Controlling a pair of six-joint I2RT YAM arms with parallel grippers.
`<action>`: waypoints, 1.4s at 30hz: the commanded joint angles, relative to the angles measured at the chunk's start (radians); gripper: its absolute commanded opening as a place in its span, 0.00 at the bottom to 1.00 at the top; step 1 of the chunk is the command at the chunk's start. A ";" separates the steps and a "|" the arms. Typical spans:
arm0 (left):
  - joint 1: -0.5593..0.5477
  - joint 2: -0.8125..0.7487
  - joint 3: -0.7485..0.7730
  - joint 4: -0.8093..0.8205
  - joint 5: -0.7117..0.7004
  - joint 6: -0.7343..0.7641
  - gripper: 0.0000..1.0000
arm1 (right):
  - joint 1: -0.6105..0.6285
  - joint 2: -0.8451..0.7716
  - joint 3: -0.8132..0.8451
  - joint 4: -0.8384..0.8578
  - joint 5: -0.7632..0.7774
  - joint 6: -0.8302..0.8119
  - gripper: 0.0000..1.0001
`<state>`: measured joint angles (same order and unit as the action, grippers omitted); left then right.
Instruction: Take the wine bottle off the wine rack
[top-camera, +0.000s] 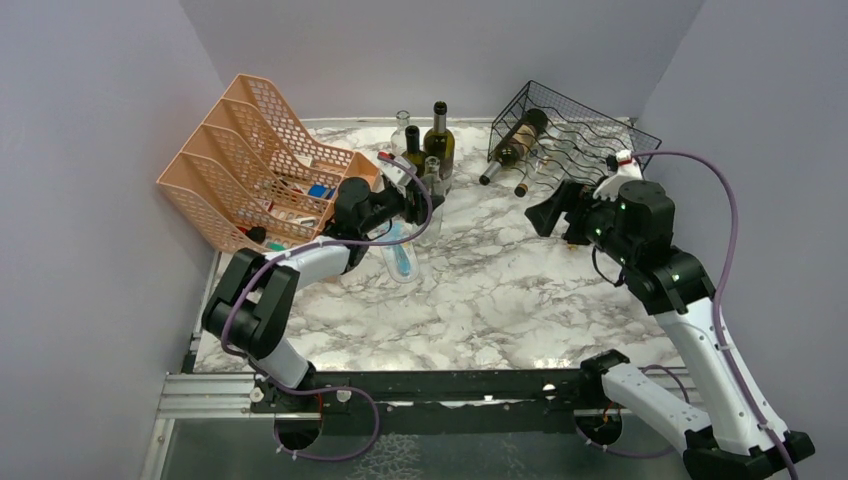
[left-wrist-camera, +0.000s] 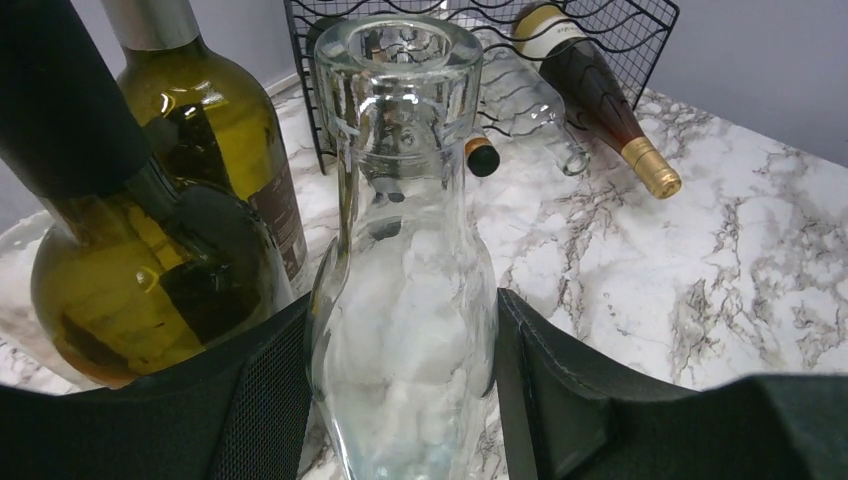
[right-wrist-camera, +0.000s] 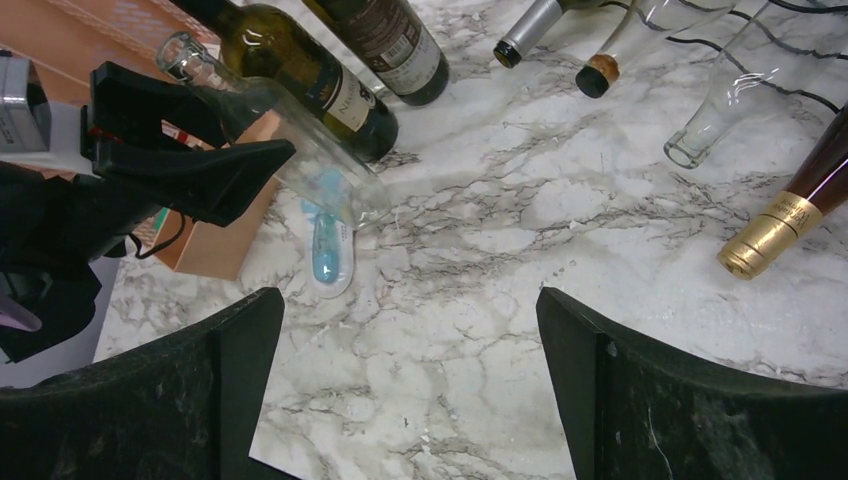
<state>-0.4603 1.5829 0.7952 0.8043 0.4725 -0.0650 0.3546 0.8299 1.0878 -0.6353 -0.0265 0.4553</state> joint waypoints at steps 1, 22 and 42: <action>0.003 0.015 0.028 0.173 0.059 -0.079 0.17 | 0.004 0.035 -0.012 0.050 -0.005 0.006 1.00; 0.034 0.079 0.027 0.202 0.108 -0.037 0.30 | 0.004 0.039 -0.025 0.062 -0.024 0.020 1.00; 0.041 -0.091 0.006 0.141 0.045 -0.001 0.99 | 0.004 0.016 -0.004 0.012 -0.001 0.011 1.00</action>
<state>-0.4278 1.6043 0.7948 0.9344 0.5476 -0.1028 0.3546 0.8555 1.0618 -0.6052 -0.0383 0.4713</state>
